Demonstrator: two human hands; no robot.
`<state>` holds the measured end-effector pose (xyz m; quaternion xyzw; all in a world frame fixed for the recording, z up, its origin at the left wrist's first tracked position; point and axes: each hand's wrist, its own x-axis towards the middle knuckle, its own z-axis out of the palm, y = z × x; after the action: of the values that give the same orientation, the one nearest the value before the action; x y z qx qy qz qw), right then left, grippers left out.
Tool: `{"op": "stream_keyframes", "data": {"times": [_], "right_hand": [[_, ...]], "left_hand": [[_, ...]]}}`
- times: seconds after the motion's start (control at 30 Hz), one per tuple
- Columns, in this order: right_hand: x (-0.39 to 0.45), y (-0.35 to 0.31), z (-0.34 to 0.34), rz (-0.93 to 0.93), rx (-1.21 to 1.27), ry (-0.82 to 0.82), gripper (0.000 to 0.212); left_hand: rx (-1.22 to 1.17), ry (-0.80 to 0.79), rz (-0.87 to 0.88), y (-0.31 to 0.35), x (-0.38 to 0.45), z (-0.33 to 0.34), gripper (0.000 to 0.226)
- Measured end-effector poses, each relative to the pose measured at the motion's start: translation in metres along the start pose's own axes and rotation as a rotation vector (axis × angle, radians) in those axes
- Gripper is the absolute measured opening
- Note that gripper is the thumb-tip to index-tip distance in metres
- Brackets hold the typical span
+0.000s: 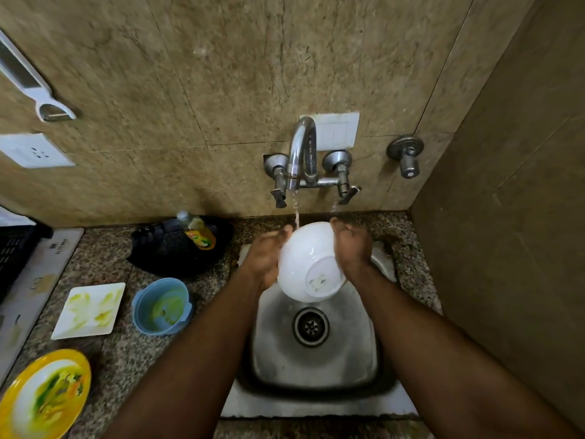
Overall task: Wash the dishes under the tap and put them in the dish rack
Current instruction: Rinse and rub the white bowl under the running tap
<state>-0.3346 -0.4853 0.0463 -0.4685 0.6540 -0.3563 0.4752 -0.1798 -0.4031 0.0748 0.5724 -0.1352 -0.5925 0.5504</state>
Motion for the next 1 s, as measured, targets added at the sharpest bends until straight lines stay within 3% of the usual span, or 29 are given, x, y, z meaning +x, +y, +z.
{"op": "stream_keyframes", "data": {"times": [0.13,0.2,0.3,0.47,0.53,0.67,0.77,0.87,0.93,1.0], "right_hand": [[-0.008,-0.011,0.003,-0.264,-0.364,-0.056,0.044],[-0.014,-0.016,0.011,-0.398,-0.491,-0.101,0.045],[-0.019,-0.021,0.024,-0.492,-0.551,-0.151,0.049],[-0.034,-0.019,0.042,-0.622,-0.553,-0.069,0.044],[-0.057,-0.008,0.053,-0.635,-0.651,-0.065,0.055],[-0.076,0.015,0.058,-0.616,-0.693,-0.110,0.064],[-0.048,0.007,0.054,-0.309,-0.644,-0.203,0.057],[-0.024,-0.013,0.043,0.034,-0.516,-0.329,0.053],[-0.030,-0.018,0.046,-0.058,-0.603,-0.251,0.056],[-0.059,-0.014,0.053,-0.326,-0.741,-0.165,0.064]], "left_hand": [[0.364,0.070,0.056,0.002,-0.003,-0.008,0.029],[0.449,0.015,0.053,0.010,-0.007,-0.002,0.034],[0.440,-0.016,0.082,0.018,-0.007,-0.006,0.040],[0.338,0.113,0.127,0.009,-0.011,-0.011,0.034],[0.302,0.161,0.150,0.001,-0.017,-0.007,0.027],[0.212,0.199,0.115,-0.011,-0.023,-0.002,0.035],[0.174,0.319,0.130,-0.018,-0.024,-0.004,0.028],[0.075,0.287,0.116,-0.032,-0.031,-0.014,0.028],[-0.041,0.275,0.112,-0.036,-0.030,-0.020,0.026],[-0.109,0.314,0.105,-0.033,-0.026,-0.020,0.028]]}}
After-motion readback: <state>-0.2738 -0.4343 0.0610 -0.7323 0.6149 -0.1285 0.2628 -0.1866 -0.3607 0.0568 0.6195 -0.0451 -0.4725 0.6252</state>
